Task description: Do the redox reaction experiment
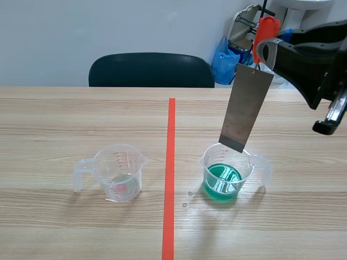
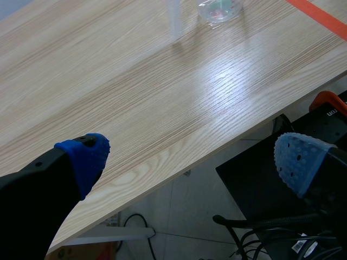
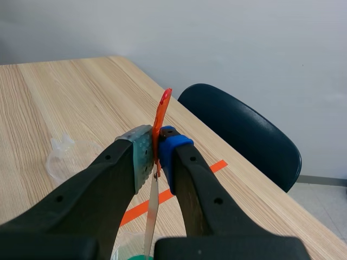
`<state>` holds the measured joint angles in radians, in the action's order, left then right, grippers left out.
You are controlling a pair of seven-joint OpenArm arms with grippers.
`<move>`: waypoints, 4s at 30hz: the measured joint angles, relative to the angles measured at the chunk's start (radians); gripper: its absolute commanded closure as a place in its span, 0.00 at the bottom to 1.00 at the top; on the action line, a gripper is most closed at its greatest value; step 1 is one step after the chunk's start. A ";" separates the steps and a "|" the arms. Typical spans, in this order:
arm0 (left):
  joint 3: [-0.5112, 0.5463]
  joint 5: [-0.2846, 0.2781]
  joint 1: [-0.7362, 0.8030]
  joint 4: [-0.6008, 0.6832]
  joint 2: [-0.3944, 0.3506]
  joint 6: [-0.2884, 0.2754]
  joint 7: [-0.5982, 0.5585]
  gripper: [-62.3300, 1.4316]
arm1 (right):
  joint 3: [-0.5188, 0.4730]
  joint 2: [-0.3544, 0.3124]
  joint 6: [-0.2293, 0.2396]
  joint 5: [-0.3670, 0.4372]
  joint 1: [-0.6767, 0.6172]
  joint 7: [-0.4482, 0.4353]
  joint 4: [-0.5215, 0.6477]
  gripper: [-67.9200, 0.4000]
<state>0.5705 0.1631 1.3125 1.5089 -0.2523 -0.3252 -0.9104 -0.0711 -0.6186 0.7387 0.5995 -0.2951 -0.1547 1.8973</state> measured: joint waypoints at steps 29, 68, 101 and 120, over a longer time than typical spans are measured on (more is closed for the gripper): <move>0.000 0.000 0.000 0.000 0.000 0.000 0.000 0.00 | 0.000 0.000 0.000 0.000 0.000 0.000 0.000 0.97; 0.000 0.000 0.000 0.000 0.000 0.000 0.000 0.00 | 0.000 0.000 0.000 0.000 0.000 0.000 0.000 0.97; -0.212 -0.334 -0.456 -0.001 -0.490 -0.226 0.346 0.94 | 0.000 0.000 0.000 0.000 0.000 -0.001 0.000 0.97; -1.202 -0.737 -1.505 -0.174 -0.412 -0.199 0.863 0.94 | 0.000 0.000 0.000 0.000 0.000 -0.002 0.000 0.97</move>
<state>-0.6315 -0.5739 -0.1921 1.3354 -0.6647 -0.5243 -0.0475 -0.0711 -0.6182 0.7387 0.5991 -0.2947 -0.1562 1.8973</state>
